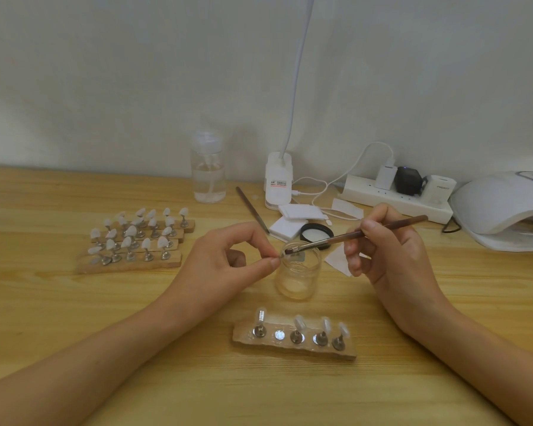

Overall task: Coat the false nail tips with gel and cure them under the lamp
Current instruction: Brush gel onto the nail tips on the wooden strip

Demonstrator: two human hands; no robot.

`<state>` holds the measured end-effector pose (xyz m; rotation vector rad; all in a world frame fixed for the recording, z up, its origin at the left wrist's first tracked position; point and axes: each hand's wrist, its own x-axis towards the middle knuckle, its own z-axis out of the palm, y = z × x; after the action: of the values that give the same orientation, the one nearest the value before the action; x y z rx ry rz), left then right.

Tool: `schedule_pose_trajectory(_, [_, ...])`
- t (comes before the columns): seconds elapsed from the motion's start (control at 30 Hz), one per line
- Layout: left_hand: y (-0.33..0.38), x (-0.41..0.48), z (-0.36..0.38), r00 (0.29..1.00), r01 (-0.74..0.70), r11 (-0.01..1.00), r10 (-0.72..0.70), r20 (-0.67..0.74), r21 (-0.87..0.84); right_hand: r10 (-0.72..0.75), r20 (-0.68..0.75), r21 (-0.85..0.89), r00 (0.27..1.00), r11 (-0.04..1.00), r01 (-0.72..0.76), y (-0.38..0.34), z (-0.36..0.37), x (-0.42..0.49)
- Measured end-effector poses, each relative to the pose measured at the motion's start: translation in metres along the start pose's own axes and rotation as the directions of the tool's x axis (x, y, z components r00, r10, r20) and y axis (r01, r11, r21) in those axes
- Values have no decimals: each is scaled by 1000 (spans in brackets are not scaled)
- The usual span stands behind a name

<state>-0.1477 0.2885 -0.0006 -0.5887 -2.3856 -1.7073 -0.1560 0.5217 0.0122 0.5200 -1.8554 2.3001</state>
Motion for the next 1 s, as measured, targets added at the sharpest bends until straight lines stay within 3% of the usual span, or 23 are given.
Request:
schedule_pose_trajectory(0.2, [3, 0, 0, 999, 39, 999, -39, -13, -15, 13, -63, -103, 998, 994, -20, 2, -3, 0])
schedule_pose_trajectory(0.37, [3, -1, 0, 998, 59, 998, -60, -13, -25, -15, -38, -16, 999, 1000, 14, 1, -2, 0])
schedule_pose_trajectory(0.5, [4, -1, 0, 998, 61, 998, -62, -8, -29, -6, 13, -51, 1000, 999, 6, 0, 1, -1])
schedule_pose_trajectory(0.8, [4, 0, 0, 999, 38, 999, -38, -5, -24, 14, -80, -90, 997, 996, -21, 2, -3, -1])
schedule_pose_trajectory(1.0, [2, 1, -1, 1000, 11, 1000, -11, 1, -15, -14, 16, -37, 1000, 999, 15, -1, 1, 0])
